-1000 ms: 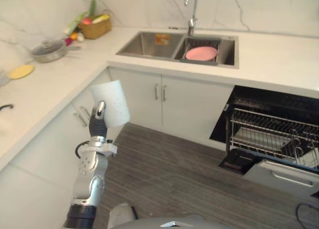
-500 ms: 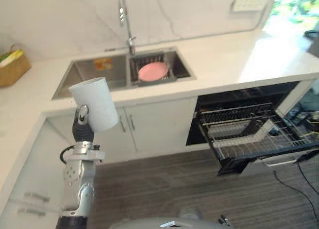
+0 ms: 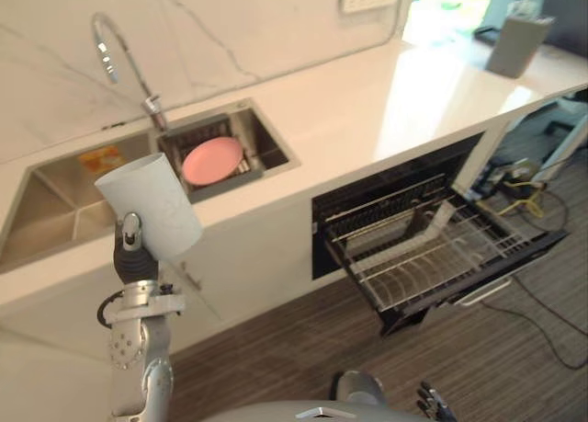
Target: Walk over to the sink, pick up the cup, carry it to the dishwasher, place the cup inside the dishwasher, then close the dishwasher door
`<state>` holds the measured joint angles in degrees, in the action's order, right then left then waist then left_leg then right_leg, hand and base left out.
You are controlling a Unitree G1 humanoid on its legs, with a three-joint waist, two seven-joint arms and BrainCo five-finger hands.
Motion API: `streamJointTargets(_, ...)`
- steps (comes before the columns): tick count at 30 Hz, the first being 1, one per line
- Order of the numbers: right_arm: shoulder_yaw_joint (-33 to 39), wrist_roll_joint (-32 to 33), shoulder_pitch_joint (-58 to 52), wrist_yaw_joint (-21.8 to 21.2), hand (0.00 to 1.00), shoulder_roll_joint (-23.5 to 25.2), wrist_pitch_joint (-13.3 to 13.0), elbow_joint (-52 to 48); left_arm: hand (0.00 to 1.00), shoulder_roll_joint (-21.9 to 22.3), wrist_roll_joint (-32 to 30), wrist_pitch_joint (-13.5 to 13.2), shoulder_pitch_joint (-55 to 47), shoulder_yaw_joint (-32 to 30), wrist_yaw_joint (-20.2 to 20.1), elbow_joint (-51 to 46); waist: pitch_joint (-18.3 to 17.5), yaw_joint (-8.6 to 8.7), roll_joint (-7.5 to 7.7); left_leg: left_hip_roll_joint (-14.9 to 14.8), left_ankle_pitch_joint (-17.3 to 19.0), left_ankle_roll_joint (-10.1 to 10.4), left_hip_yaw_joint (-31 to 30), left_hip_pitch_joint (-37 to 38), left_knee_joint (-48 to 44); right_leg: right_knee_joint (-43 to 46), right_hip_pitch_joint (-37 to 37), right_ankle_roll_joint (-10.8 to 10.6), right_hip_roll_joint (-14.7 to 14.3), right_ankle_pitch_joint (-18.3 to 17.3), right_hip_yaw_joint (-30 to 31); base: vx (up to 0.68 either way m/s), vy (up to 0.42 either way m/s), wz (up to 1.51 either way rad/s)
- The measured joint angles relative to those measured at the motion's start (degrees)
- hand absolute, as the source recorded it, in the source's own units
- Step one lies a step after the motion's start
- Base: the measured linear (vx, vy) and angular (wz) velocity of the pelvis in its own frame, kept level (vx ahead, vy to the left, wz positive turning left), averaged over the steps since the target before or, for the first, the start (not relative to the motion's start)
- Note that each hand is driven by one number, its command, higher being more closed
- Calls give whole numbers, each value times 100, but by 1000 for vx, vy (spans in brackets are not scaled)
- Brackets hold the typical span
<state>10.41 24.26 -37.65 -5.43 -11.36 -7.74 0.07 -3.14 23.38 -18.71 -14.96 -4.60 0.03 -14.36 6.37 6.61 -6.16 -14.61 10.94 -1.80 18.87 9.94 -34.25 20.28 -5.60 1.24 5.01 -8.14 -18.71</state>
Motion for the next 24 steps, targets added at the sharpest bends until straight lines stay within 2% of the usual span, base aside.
streamJointTargets(1, 222, 79, 471, -141, 0, 111, -385, -532, 100, 1, -62, 0, 40, 9, 48, 29, 29, -21, 23, -307, -129, 69, -38, -403, -1024, -308, 259, 102, -179, 79, 139, 119, -39, -59)
streamJointTargets(2, 359, 128, 1108, -220, 0, 184, -695, -719, 100, 0, -110, 0, 97, 33, 76, 57, 51, -100, 84, -408, 224, 251, -51, -657, -1373, -504, 478, 197, -264, 156, 214, 112, -25, -56)
streamJointTargets(4, 477, 194, 1661, -328, 0, 192, -983, -815, 100, 6, -116, -28, 128, 102, 90, 98, 50, -192, 162, -332, 560, 272, -13, -905, -1068, -733, 782, 190, -264, 170, 280, 134, -24, -31)
streamJointTargets(6, 507, 318, 1951, -446, 0, 216, -1015, -803, 100, 18, -141, -142, 37, 98, 166, 109, 44, -337, 212, -63, 641, 278, -82, -1053, -277, -848, 898, 164, -182, 158, 487, 173, 41, -39)
streamJointTargets(8, 461, 360, 2122, -529, 0, 288, -1009, -779, 100, 47, -220, -240, 15, 75, 362, 102, 45, -339, 215, 296, 541, 377, -456, -1184, 596, -919, 939, 88, -26, 113, 648, 169, 133, -42)
streamJointTargets(9, 397, 360, 2133, -582, 0, 335, -1008, -721, 100, 86, -296, -315, 14, 26, 503, 81, 48, -337, 218, 510, 397, 482, -758, -1185, 1186, -919, 933, -42, 92, 63, 795, 170, 199, -57)
streamJointTargets(11, 311, 360, 2164, -640, 0, 355, -998, -568, 100, 182, -246, -461, 18, -30, 683, -66, 44, -327, 133, 614, 1, 580, -975, -1068, 2076, -918, 890, -279, 141, 46, 1009, 189, 240, -68)
streamJointTargets(12, 288, 361, 2192, -656, 0, 346, -994, -570, 100, 281, -138, -584, 49, -32, 709, -148, 58, -316, -31, 550, -534, 687, -969, -970, 2467, -908, 866, -427, 81, 42, 1095, 229, 300, -72)
streamJointTargets(13, 268, 361, 2257, -648, 0, 405, -982, -540, 100, 305, -87, -683, 71, -38, 738, -120, 50, -322, 3, 619, -977, 755, -893, -868, 2549, -916, 878, -556, 139, 54, 1230, 241, 304, -60)
streamJointTargets(14, 228, 362, 2261, -648, 0, 432, -984, -568, 100, 301, -54, -691, 89, -45, 783, -123, 15, -295, 56, 695, -955, 708, -836, -841, 2567, -944, 873, -598, 232, 76, 1214, 253, 288, -39)
streamJointTargets(16, 108, 431, 2426, -667, 0, 560, -1004, -593, 100, 285, -42, -754, 452, -51, 899, -126, 63, -276, 361, 962, -996, 577, -747, -779, 2766, -1045, 882, -816, 500, 148, 1163, 204, 207, -5)
streamJointTargets(18, 102, 563, 2655, -708, 0, 655, -986, -600, 100, 256, -46, -753, 645, -27, 982, -124, 128, -292, 480, 1017, -978, 544, -746, -762, 2771, -1191, 983, -865, 545, 240, 1087, 115, 87, -3)
streamJointTargets(24, -108, 1005, 3087, -941, 0, 631, -775, -639, 100, 254, -127, -752, 1002, 412, 1142, 191, 133, -308, 444, 1067, -951, 517, -724, -407, 3160, -1465, 1213, -911, 536, 351, 863, 55, 13, -6)
